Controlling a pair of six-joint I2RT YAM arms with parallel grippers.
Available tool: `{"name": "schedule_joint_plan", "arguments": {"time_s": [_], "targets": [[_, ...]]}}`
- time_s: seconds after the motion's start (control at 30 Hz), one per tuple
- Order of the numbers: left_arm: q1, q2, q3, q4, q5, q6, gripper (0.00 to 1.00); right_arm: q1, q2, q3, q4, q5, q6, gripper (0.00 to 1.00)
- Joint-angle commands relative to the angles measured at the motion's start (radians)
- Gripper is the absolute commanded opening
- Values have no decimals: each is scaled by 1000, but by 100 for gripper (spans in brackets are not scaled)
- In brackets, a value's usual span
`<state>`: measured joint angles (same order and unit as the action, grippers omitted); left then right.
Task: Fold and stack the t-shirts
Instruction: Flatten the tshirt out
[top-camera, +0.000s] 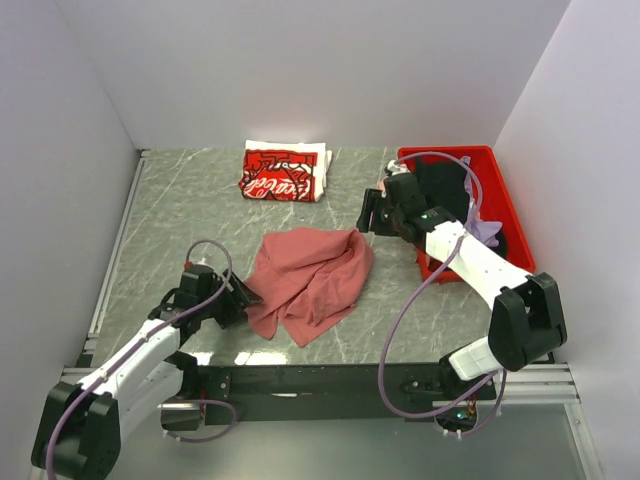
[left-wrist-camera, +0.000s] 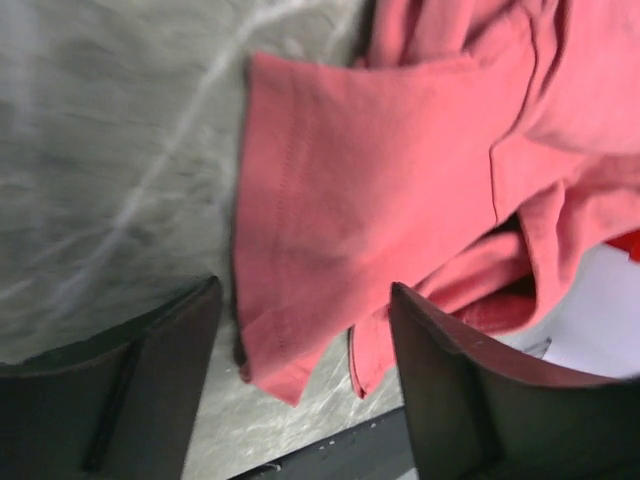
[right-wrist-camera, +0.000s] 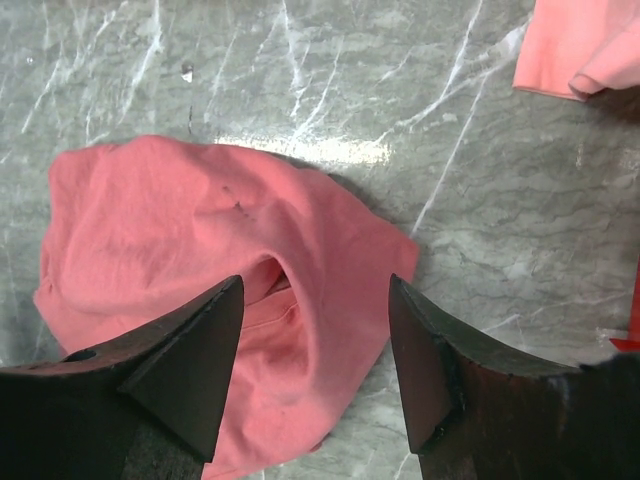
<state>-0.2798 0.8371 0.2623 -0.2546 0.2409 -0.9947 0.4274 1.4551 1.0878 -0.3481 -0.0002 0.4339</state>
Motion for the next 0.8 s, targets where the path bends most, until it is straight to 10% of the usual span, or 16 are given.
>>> {"name": "schedule_joint_plan", "arguments": {"time_s": [0.0, 0.33, 0.77], "targets": [[-38, 40, -31, 92, 58, -25, 69, -3, -47, -19, 24, 5, -3, 67], [-76, 114, 18, 152, 34, -10, 3, 10, -87, -112, 17, -55, -6, 65], [-78, -52, 84, 35, -84, 42, 1, 411, -219, -197, 6, 163, 120, 65]]}}
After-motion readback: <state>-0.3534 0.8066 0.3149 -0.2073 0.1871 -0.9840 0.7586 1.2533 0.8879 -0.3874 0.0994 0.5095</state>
